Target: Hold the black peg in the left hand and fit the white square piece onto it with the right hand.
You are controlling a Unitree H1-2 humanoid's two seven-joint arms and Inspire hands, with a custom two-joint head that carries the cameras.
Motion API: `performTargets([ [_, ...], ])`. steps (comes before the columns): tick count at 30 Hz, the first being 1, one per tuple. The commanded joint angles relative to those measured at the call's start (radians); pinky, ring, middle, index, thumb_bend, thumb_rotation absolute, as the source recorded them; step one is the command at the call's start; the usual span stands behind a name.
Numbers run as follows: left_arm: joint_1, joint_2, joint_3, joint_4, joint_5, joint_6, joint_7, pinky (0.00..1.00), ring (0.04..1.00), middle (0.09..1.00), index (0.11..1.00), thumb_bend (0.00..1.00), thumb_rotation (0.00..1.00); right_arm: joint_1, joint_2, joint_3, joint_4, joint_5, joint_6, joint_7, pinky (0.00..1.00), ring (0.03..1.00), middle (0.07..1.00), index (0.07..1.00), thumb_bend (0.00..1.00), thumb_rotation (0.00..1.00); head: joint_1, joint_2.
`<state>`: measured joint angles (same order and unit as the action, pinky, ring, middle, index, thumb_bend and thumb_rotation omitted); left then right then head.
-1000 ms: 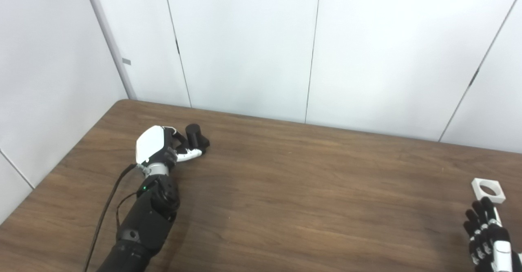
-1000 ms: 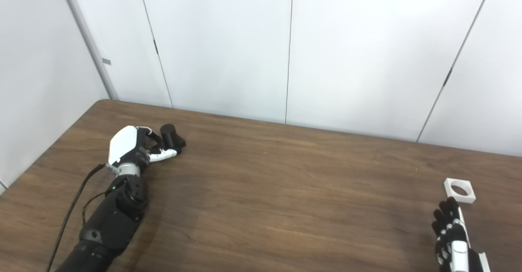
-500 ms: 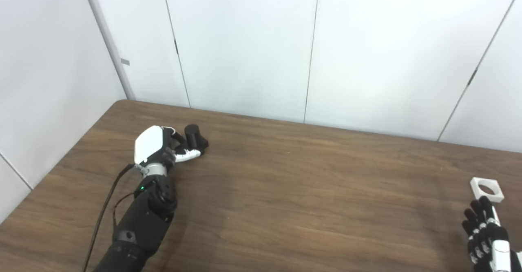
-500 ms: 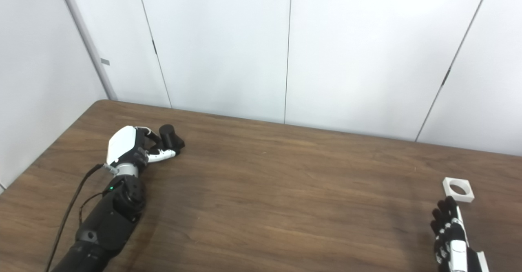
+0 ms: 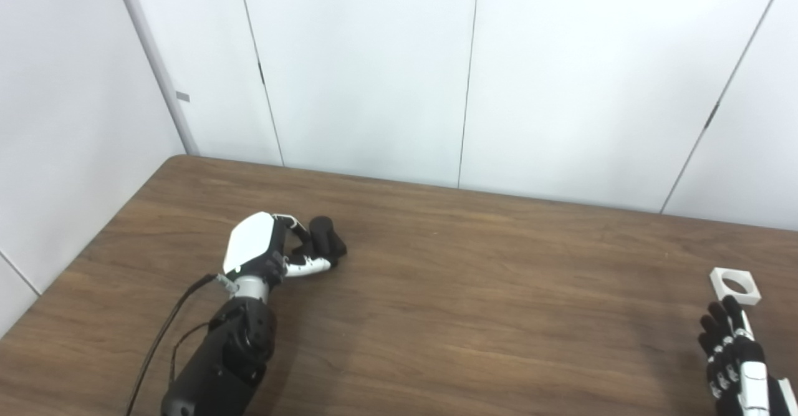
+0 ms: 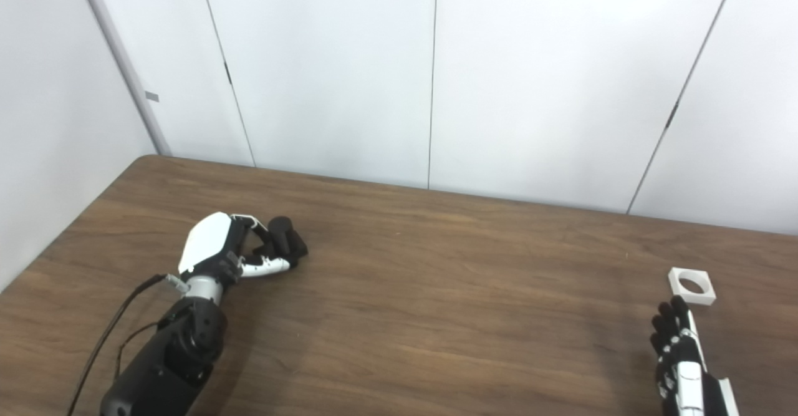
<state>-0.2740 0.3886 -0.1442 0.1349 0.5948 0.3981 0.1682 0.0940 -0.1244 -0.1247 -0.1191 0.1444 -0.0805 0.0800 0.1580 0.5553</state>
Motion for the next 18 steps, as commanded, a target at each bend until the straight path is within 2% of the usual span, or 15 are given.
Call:
performTargets([
  [1, 0.0, 0.002, -0.011, -0.052, 0.029, -0.03, 0.002, 0.98, 0.847, 0.757, 0.486, 0.52, 0.05, 0.022, 0.029, 0.015, 0.019, 0.007, 0.003, -0.004, 1.0, 0.979, 0.984, 0.987, 0.44, 1.0, -0.005, 0.003],
  [7, 0.048, -0.023, -0.05, -0.131, 0.056, -0.028, -0.034, 1.0, 0.853, 0.765, 0.487, 0.52, 0.05, 0.019, 0.033, 0.016, 0.006, 0.0, 0.004, -0.007, 1.0, 0.971, 0.978, 0.983, 0.47, 1.0, -0.027, 0.016],
  [13, 0.093, -0.039, -0.093, -0.191, 0.087, -0.059, -0.053, 1.0, 0.861, 0.779, 0.487, 0.52, 0.05, 0.02, 0.032, 0.019, -0.014, -0.011, 0.015, -0.008, 1.0, 0.962, 0.975, 0.985, 0.49, 0.99, -0.063, 0.035],
  [18, 0.135, -0.051, -0.126, -0.227, 0.11, -0.108, -0.06, 1.0, 0.879, 0.793, 0.487, 0.52, 0.05, 0.021, 0.028, 0.018, -0.043, -0.017, 0.038, -0.013, 1.0, 0.952, 0.967, 0.98, 0.49, 0.98, -0.097, 0.054],
])
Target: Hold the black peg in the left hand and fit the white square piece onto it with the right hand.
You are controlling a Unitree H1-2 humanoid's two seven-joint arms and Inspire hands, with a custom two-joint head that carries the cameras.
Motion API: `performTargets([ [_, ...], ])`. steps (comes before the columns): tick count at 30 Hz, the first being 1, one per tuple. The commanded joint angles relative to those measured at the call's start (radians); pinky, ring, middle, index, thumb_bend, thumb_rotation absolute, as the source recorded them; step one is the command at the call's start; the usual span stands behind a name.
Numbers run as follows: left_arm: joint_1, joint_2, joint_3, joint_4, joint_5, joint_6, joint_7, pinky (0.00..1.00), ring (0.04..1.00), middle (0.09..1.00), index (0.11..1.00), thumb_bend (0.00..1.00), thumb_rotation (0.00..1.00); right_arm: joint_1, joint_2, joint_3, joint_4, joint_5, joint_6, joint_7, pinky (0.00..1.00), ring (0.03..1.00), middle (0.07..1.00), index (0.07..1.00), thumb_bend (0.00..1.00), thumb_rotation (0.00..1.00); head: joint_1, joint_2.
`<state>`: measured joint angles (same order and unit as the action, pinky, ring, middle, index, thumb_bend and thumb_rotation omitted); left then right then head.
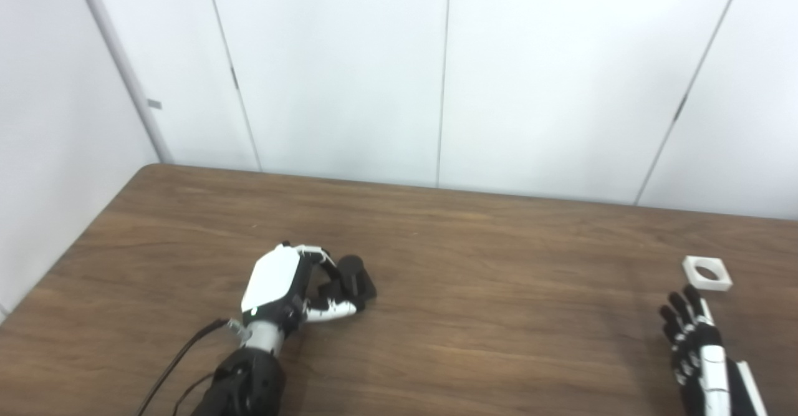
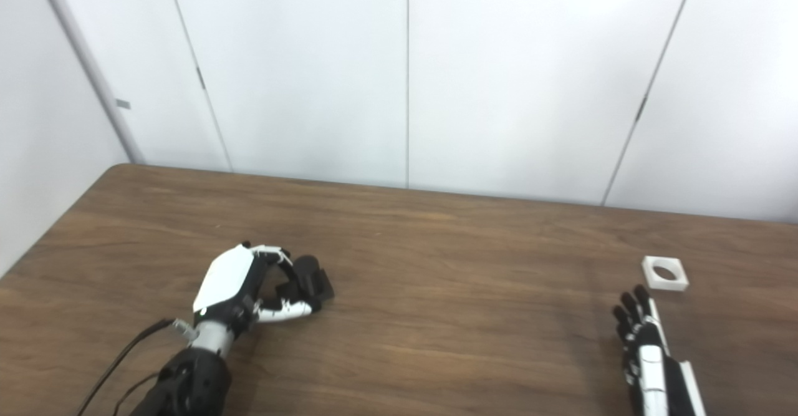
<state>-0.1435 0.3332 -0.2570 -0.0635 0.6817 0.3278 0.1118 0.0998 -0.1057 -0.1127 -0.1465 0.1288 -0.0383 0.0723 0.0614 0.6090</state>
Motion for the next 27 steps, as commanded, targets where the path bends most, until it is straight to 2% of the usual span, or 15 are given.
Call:
performTargets([
  [1, 0.012, 0.004, -0.022, -0.036, 0.033, -0.043, -0.01, 1.0, 0.88, 0.795, 0.487, 0.52, 0.05, 0.017, 0.009, 0.006, -0.026, -0.005, 0.005, -0.007, 1.0, 0.952, 0.968, 0.98, 0.49, 0.99, -0.009, 0.008],
  [16, 0.088, -0.042, -0.119, -0.121, 0.101, -0.074, -0.123, 1.0, 0.896, 0.816, 0.487, 0.52, 0.05, 0.013, -0.003, 0.0, -0.145, -0.031, 0.11, -0.024, 0.98, 0.947, 0.961, 0.967, 0.51, 0.98, -0.096, 0.078],
  [23, 0.118, -0.071, -0.174, -0.124, 0.13, -0.106, -0.138, 1.0, 0.891, 0.813, 0.487, 0.52, 0.05, 0.008, -0.006, -0.002, -0.19, -0.049, 0.157, -0.039, 0.96, 0.936, 0.957, 0.961, 0.53, 0.98, -0.128, 0.101],
  [27, 0.128, -0.087, -0.197, -0.126, 0.137, -0.108, -0.149, 1.0, 0.895, 0.813, 0.487, 0.52, 0.05, 0.001, -0.013, -0.006, -0.207, -0.062, 0.175, -0.043, 0.96, 0.935, 0.956, 0.963, 0.51, 0.99, -0.141, 0.109],
])
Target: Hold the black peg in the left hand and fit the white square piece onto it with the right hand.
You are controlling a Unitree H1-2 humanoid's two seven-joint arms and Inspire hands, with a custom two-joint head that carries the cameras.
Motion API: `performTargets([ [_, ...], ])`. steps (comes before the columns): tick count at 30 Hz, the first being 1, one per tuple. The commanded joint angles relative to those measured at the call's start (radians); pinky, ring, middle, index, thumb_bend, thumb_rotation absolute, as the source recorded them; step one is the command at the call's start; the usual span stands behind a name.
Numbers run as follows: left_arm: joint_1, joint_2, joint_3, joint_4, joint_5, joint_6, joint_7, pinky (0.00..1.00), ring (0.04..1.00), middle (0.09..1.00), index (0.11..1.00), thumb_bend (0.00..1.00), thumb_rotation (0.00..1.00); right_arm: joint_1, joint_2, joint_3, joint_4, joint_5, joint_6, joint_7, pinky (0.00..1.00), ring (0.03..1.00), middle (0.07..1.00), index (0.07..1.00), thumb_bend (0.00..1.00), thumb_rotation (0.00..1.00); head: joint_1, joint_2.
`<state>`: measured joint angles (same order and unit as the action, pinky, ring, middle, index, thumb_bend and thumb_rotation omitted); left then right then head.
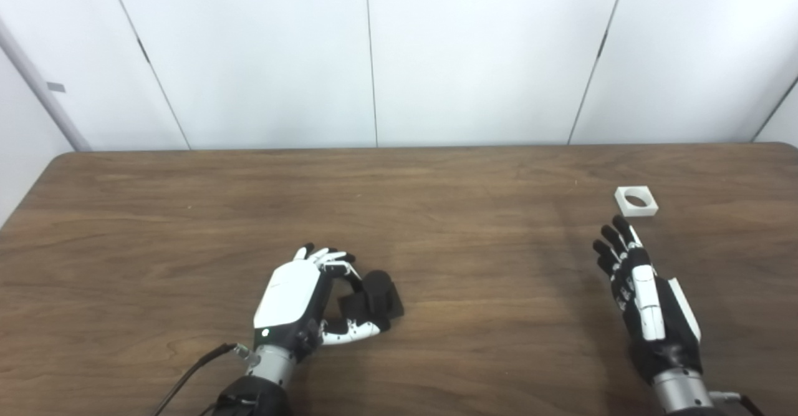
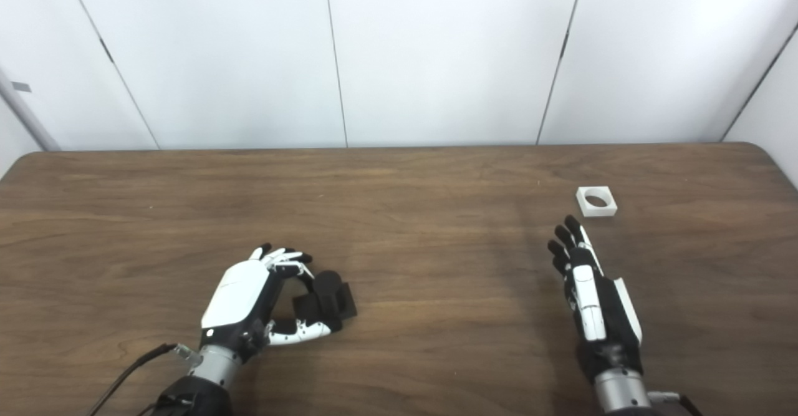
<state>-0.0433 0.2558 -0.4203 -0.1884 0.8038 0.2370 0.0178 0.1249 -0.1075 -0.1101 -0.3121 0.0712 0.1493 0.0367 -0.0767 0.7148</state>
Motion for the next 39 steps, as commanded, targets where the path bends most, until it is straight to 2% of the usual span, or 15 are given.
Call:
performTargets([
  [1, 0.028, -0.012, -0.04, 0.0, 0.015, -0.019, -0.056, 1.0, 0.897, 0.813, 0.487, 0.52, 0.05, -0.026, -0.014, -0.009, -0.046, -0.007, -0.007, -0.008, 0.96, 0.935, 0.954, 0.961, 0.51, 0.99, -0.005, 0.005],
  [10, 0.032, -0.023, -0.069, 0.0, 0.022, -0.026, -0.073, 1.0, 0.903, 0.818, 0.488, 0.52, 0.06, -0.052, -0.034, -0.019, -0.061, -0.033, -0.004, -0.009, 0.95, 0.928, 0.942, 0.943, 0.46, 0.98, -0.031, 0.017],
  [14, 0.034, -0.019, -0.069, -0.003, 0.02, -0.025, -0.082, 1.0, 0.907, 0.818, 0.488, 0.52, 0.05, -0.066, -0.055, -0.024, -0.064, -0.056, 0.013, -0.007, 0.95, 0.922, 0.931, 0.929, 0.45, 0.94, -0.047, 0.019],
  [16, 0.035, -0.018, -0.067, -0.004, 0.02, -0.026, -0.085, 1.0, 0.907, 0.818, 0.488, 0.52, 0.05, -0.077, -0.063, -0.03, -0.072, -0.055, 0.036, -0.01, 0.95, 0.932, 0.931, 0.918, 0.47, 0.89, -0.063, 0.021],
  [20, 0.035, -0.018, -0.065, -0.003, 0.021, -0.028, -0.089, 1.0, 0.903, 0.815, 0.488, 0.52, 0.05, -0.115, -0.091, -0.054, -0.077, -0.058, 0.061, -0.011, 0.93, 0.94, 0.93, 0.879, 0.49, 0.69, -0.066, 0.019],
  [22, 0.035, -0.018, -0.066, -0.003, 0.021, -0.028, -0.092, 1.0, 0.902, 0.816, 0.488, 0.52, 0.05, -0.139, -0.125, -0.056, -0.08, -0.116, 0.084, -0.017, 0.87, 0.907, 0.905, 0.842, 0.52, 0.61, -0.073, 0.019],
  [26, 0.035, -0.009, -0.064, -0.008, 0.022, -0.032, -0.1, 1.0, 0.899, 0.814, 0.488, 0.52, 0.05, -0.194, -0.215, -0.051, -0.081, -0.224, 0.124, -0.008, 0.93, 0.919, 0.885, 0.776, 0.61, 0.42, -0.123, 0.016],
  [28, 0.035, -0.004, -0.059, -0.009, 0.015, -0.039, -0.101, 1.0, 0.899, 0.813, 0.488, 0.52, 0.05, -0.22, -0.255, -0.046, -0.08, -0.26, 0.158, 0.002, 0.95, 0.928, 0.889, 0.767, 0.63, 0.4, -0.164, 0.015],
  [31, 0.033, 0.005, -0.049, -0.005, 0.004, -0.049, -0.101, 1.0, 0.896, 0.81, 0.488, 0.52, 0.05, -0.268, -0.341, -0.025, -0.054, -0.353, 0.191, 0.018, 0.98, 0.953, 0.895, 0.735, 0.73, 0.38, -0.206, 0.01],
  [33, 0.032, 0.011, -0.043, 0.0, 0.002, -0.057, -0.097, 1.0, 0.891, 0.807, 0.487, 0.52, 0.05, -0.292, -0.386, -0.006, -0.043, -0.404, 0.202, 0.035, 0.98, 0.951, 0.897, 0.724, 0.75, 0.36, -0.227, 0.006],
  [36, 0.033, 0.02, -0.035, 0.006, -0.001, -0.074, -0.09, 1.0, 0.881, 0.803, 0.487, 0.52, 0.05, -0.336, -0.441, 0.02, -0.016, -0.452, 0.214, 0.065, 0.92, 0.94, 0.91, 0.715, 0.76, 0.29, -0.26, -0.001],
  [39, 0.035, 0.026, -0.028, 0.006, -0.006, -0.082, -0.092, 1.0, 0.879, 0.799, 0.487, 0.52, 0.05, -0.4, -0.495, 0.055, 0.045, -0.502, 0.239, 0.104, 0.93, 0.955, 0.909, 0.694, 0.8, 0.23, -0.277, -0.004],
])
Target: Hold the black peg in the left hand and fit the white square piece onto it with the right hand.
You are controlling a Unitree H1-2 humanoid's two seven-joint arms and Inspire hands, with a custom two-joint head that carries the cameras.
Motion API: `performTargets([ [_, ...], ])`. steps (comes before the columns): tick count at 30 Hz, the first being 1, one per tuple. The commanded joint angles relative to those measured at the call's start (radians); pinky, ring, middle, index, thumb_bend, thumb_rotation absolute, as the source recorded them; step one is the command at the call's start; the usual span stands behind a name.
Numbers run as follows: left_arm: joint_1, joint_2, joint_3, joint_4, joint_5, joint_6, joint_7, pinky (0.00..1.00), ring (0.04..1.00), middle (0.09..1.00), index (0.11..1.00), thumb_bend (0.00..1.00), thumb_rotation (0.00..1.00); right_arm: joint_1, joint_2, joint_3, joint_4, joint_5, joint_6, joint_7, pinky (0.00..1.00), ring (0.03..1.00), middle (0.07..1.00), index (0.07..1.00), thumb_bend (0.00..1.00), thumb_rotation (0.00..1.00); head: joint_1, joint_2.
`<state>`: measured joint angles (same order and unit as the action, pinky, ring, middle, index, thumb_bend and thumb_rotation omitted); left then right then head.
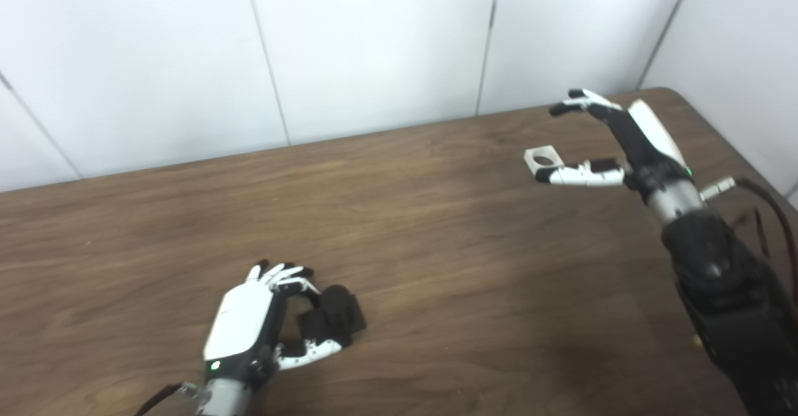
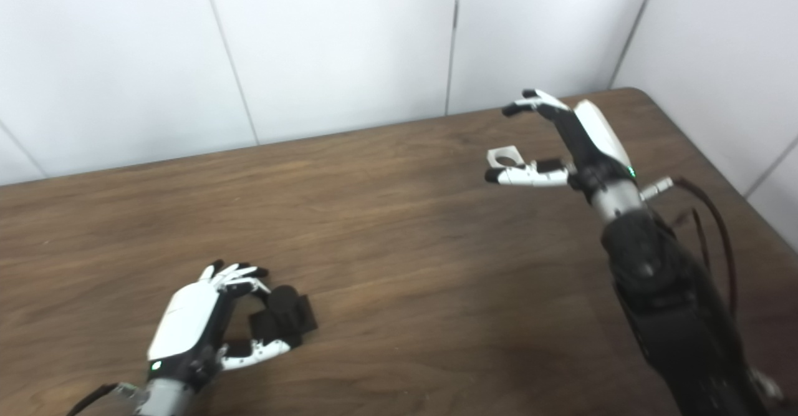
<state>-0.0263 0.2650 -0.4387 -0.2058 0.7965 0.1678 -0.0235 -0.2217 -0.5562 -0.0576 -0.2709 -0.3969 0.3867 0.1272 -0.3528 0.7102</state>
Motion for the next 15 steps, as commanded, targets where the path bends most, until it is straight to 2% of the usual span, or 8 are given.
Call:
performTargets([
  [1, 0.018, 0.018, -0.009, 0.023, 0.0, -0.016, -0.051, 1.0, 0.878, 0.798, 0.487, 0.52, 0.05, -0.076, -0.066, 0.018, 0.03, -0.048, 0.002, 0.029, 0.93, 0.964, 0.915, 0.699, 0.81, 0.23, -0.004, 0.0],
  [6, 0.021, 0.017, -0.005, 0.023, -0.001, -0.025, -0.061, 1.0, 0.879, 0.797, 0.487, 0.52, 0.05, -0.164, -0.126, 0.082, 0.146, -0.094, -0.022, 0.084, 1.0, 0.991, 0.927, 0.702, 0.84, 0.19, -0.012, -0.001],
  [15, 0.029, 0.021, 0.012, 0.025, -0.011, -0.052, -0.063, 1.0, 0.872, 0.789, 0.487, 0.52, 0.05, -0.321, -0.173, 0.235, 0.342, -0.208, -0.032, 0.177, 1.0, 1.0, 0.961, 0.712, 0.87, 0.17, -0.062, -0.011],
])
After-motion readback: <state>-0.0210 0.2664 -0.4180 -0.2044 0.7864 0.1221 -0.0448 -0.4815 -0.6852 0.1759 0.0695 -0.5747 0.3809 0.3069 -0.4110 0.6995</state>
